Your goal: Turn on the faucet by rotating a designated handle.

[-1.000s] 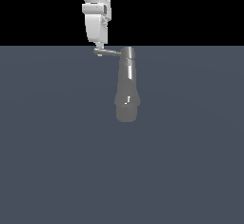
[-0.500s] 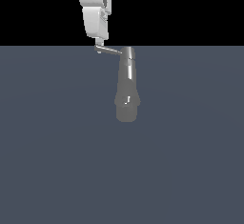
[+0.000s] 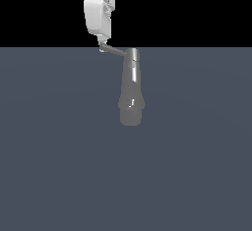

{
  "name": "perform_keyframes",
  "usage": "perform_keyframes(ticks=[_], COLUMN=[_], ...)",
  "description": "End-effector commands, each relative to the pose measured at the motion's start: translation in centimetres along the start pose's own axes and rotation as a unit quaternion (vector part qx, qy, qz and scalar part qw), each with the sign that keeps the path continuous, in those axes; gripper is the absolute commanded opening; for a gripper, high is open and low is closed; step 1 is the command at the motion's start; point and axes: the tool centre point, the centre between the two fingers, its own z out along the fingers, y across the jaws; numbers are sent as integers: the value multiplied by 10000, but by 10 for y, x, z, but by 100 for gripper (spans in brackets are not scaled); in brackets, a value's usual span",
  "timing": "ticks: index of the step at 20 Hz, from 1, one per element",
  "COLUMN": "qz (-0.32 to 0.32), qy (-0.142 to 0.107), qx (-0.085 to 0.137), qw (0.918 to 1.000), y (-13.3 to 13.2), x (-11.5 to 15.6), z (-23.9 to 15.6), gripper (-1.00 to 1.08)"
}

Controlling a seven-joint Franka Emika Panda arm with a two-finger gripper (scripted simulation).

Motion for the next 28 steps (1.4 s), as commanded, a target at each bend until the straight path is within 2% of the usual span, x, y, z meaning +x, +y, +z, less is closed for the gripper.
perform_keyframes(ticks=[1,20,22,28], qz=[11,-19,-58,-41], qy=[6,6,1,3], qx=[-27,-76,-52,-64], qw=[10000,10000,10000,10000], y=[7,61,57,59], x=[7,52,45,89], z=[-1,-21,-20,-21], gripper=[-100,-100,-100,-100])
